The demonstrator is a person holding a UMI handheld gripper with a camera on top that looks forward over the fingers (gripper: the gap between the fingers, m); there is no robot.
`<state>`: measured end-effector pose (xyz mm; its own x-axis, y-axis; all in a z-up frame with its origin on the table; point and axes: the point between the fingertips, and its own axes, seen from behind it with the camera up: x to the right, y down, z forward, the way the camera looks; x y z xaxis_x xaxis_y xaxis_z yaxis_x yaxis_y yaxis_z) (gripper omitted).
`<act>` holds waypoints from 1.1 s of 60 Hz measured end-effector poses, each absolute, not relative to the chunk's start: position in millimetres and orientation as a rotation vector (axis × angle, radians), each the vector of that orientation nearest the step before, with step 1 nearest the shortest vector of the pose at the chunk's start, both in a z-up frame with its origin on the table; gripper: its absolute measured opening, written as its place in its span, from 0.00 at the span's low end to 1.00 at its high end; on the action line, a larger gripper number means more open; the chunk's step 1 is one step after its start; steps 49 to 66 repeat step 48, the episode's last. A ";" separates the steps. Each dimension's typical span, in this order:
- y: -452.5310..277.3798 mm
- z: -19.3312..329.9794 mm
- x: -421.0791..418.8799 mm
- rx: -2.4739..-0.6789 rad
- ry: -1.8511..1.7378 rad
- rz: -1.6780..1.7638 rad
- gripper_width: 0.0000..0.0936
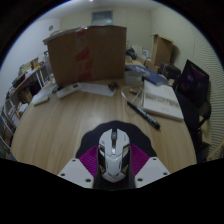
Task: Arrange mouse
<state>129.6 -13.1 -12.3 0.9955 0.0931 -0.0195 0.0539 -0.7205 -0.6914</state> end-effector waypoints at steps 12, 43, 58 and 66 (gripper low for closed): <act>-15.4 -18.2 128.6 -2.377 -0.041 0.080 0.52; -112.9 87.0 64.2 -2.390 0.091 -0.026 0.90; -136.8 103.8 39.9 -2.388 0.107 0.003 0.91; -136.8 103.8 39.9 -2.388 0.107 0.003 0.91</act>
